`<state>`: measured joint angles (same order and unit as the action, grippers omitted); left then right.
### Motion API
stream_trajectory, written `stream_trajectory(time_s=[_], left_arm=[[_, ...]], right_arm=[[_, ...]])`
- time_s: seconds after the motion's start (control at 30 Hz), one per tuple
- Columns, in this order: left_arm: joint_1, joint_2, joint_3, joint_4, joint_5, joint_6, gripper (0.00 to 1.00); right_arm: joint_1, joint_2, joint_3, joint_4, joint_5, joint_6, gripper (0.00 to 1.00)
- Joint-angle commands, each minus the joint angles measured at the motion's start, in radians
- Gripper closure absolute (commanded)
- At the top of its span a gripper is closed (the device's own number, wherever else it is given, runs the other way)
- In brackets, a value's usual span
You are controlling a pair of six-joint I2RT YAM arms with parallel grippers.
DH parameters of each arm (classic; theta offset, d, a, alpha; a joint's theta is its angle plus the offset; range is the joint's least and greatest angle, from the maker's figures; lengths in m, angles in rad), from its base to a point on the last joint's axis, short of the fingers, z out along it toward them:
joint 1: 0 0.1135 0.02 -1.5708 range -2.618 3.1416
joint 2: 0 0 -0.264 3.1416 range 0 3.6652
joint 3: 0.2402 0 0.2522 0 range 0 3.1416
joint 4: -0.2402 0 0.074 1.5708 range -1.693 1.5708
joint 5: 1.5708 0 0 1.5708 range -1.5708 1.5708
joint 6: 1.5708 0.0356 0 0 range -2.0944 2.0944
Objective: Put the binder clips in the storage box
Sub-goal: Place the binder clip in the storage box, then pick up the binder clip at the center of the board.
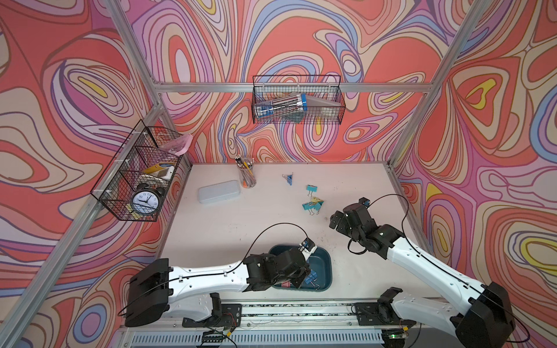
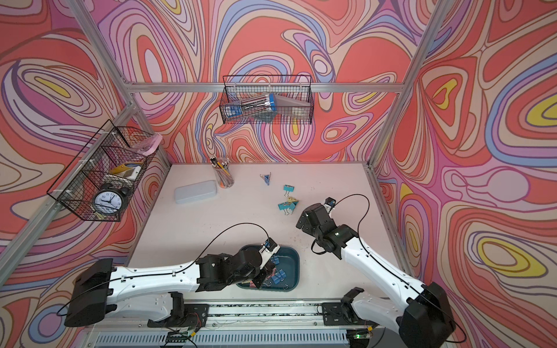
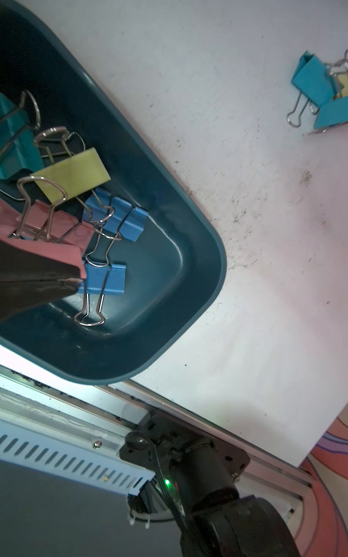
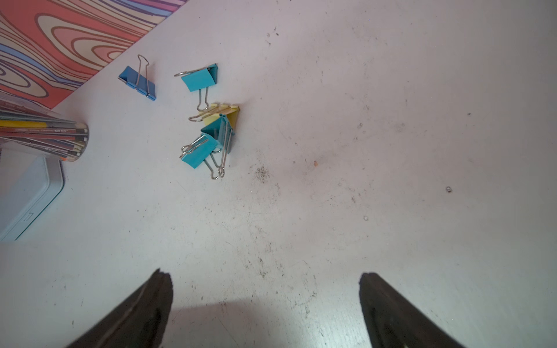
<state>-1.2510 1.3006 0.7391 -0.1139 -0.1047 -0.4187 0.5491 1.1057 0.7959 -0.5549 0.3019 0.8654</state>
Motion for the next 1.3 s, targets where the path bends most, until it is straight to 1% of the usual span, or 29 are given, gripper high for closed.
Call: stream_trajectory(time_s=[0.0, 0.07, 0.17, 0.23, 0.33, 0.4, 0.5, 0.57, 0.6, 0.7, 0.73, 0.77, 0.9, 1.0, 1.07, 1.13, 1.27], left_arm=[[-0.005, 0.038, -0.009, 0.127, 0.034, 0.017, 1.00], [-0.005, 0.066, -0.024, 0.172, 0.046, 0.014, 1.00], [-0.008, 0.108, -0.029, 0.176, 0.043, 0.017, 1.00], [-0.013, 0.117, -0.051, 0.193, 0.020, 0.014, 0.94], [-0.014, 0.086, -0.094, 0.233, -0.003, 0.000, 0.78], [-0.014, 0.042, -0.105, 0.240, -0.022, -0.004, 0.71], [-0.014, -0.043, -0.102, 0.215, -0.072, -0.004, 0.56], [-0.014, -0.118, -0.099, 0.192, -0.123, -0.004, 0.44], [-0.014, -0.153, -0.099, 0.182, -0.149, -0.003, 0.39], [-0.013, -0.262, -0.097, 0.137, -0.257, -0.001, 0.11], [-0.012, -0.299, -0.098, 0.122, -0.295, 0.002, 0.04], [-0.010, -0.330, -0.097, 0.110, -0.327, 0.009, 0.01], [0.005, -0.407, -0.095, 0.064, -0.396, 0.049, 0.01], [0.022, -0.437, -0.099, 0.040, -0.427, 0.032, 0.01], [0.050, -0.461, -0.114, 0.040, -0.405, -0.003, 0.01], [0.085, -0.481, -0.141, 0.055, -0.361, -0.043, 0.01], [0.138, -0.518, -0.186, 0.070, -0.294, -0.100, 0.01]], right_arm=[[-0.005, -0.018, -0.015, -0.013, -0.021, 0.011, 0.02], [-0.005, -0.016, -0.015, -0.012, -0.038, 0.008, 0.02], [-0.005, 0.002, -0.007, 0.002, -0.077, -0.012, 0.02], [-0.004, 0.023, 0.006, 0.026, -0.114, -0.039, 0.02], [-0.005, 0.078, 0.036, 0.076, -0.182, -0.078, 0.02], [-0.004, 0.126, 0.070, 0.100, -0.210, -0.099, 0.02], [-0.003, 0.205, 0.129, 0.124, -0.208, -0.124, 0.02], [-0.005, 0.260, 0.164, 0.145, -0.185, -0.133, 0.02], [-0.006, 0.289, 0.179, 0.152, -0.178, -0.134, 0.02], [-0.007, 0.387, 0.229, 0.177, -0.172, -0.138, 0.03], [-0.008, 0.423, 0.243, 0.185, -0.172, -0.139, 0.04], [-0.009, 0.460, 0.258, 0.195, -0.171, -0.145, 0.05], [-0.020, 0.585, 0.319, 0.198, -0.152, -0.151, 0.12], [-0.026, 0.649, 0.341, 0.207, -0.129, -0.152, 0.24], [-0.031, 0.695, 0.356, 0.208, -0.120, -0.151, 0.34], [-0.031, 0.727, 0.373, 0.209, -0.114, -0.152, 0.41], [-0.035, 0.767, 0.396, 0.207, -0.081, -0.154, 0.62]])
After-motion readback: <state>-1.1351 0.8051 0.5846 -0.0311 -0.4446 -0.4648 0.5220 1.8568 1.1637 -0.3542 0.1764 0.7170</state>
